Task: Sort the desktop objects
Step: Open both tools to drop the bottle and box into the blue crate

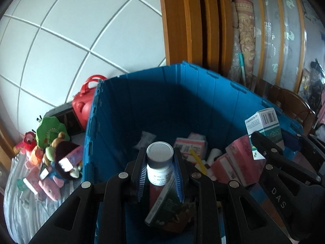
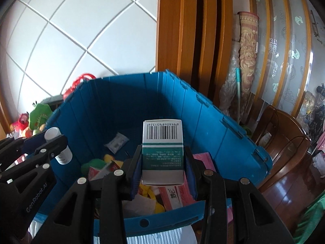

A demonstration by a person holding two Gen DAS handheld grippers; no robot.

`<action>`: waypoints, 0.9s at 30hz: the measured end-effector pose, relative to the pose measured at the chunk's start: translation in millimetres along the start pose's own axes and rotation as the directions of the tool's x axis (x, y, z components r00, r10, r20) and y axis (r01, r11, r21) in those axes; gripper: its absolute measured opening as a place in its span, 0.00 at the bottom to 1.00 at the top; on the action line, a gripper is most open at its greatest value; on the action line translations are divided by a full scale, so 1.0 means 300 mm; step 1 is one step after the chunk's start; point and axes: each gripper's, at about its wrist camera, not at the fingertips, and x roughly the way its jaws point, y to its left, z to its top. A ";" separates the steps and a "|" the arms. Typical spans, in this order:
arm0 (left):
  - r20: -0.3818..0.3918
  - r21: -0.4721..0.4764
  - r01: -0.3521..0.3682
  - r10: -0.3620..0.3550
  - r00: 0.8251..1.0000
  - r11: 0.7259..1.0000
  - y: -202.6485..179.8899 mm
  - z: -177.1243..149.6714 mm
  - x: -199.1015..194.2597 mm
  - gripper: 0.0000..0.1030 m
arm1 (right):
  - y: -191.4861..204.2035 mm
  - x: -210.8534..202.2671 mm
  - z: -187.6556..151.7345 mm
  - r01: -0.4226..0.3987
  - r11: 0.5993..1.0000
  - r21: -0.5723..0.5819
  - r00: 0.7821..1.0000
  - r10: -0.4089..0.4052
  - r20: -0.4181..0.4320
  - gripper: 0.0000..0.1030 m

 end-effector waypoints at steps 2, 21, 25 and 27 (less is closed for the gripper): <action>-0.036 0.000 0.006 -0.006 0.999 1.000 -0.006 -0.008 0.016 0.24 | -0.005 0.022 -0.004 0.008 1.000 -0.009 0.999 -0.008 -0.038 0.36; -0.106 -0.009 -0.001 0.000 0.994 1.000 -0.009 -0.028 0.038 0.56 | -0.006 0.012 -0.004 0.043 0.999 -0.027 0.998 -0.044 -0.044 0.69; -0.105 -0.012 0.007 -0.008 0.994 1.000 0.000 -0.032 0.031 0.56 | -0.008 -0.002 -0.003 0.050 0.998 -0.025 0.998 -0.051 -0.041 0.69; -0.101 -0.011 0.013 -0.014 0.995 1.000 0.005 -0.034 0.025 0.56 | -0.006 -0.009 -0.003 0.053 0.998 -0.023 0.998 -0.054 -0.039 0.69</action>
